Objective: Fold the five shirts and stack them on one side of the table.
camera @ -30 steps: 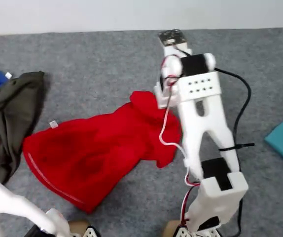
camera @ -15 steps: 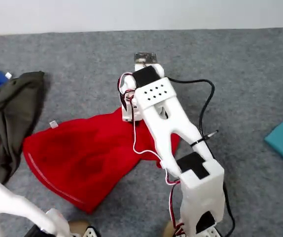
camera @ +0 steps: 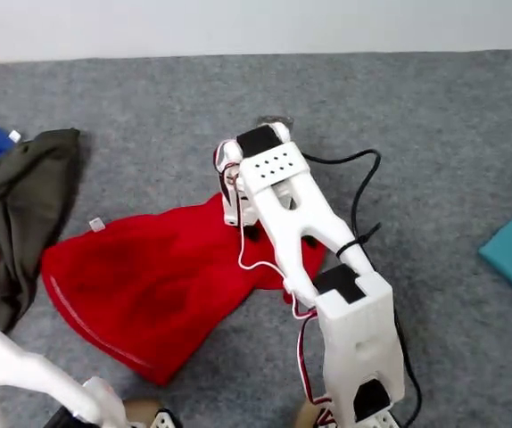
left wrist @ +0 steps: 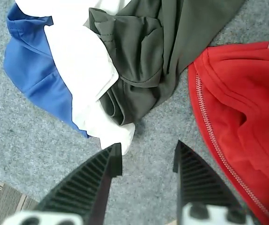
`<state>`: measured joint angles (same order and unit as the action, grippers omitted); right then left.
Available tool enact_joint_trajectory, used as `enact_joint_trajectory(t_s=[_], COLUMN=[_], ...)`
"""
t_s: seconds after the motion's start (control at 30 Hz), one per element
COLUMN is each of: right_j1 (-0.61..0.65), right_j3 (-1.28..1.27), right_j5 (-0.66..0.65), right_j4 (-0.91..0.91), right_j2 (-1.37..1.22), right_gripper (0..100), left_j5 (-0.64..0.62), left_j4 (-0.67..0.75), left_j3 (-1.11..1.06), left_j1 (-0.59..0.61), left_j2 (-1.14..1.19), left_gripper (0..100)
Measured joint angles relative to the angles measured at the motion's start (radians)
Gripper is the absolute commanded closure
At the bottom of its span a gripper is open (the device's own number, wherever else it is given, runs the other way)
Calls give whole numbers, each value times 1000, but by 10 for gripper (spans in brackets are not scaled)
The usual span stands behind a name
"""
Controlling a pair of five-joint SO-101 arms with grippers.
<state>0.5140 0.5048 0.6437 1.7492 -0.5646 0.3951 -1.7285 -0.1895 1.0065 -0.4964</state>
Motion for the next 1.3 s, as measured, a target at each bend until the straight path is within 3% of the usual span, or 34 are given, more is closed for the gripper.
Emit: enact_joint_trajectory(t_s=[0.37,0.63,0.97,1.3], right_j1=[-64,-101,-186,-301], right_j3=[0,0,0,-11], right_j5=[0,-9,-163,-417], right_j4=[0,0,0,0], right_j2=[-69,-84,-75,163], right_gripper=[655,988,989,989], left_j5=[0,0,0,0], left_j4=[0,0,0,0], left_j3=[-14,-52,-52,-52], left_j1=[0,0,0,-44], left_j2=[0,0,0,-5], left_gripper=[813,813,813,813])
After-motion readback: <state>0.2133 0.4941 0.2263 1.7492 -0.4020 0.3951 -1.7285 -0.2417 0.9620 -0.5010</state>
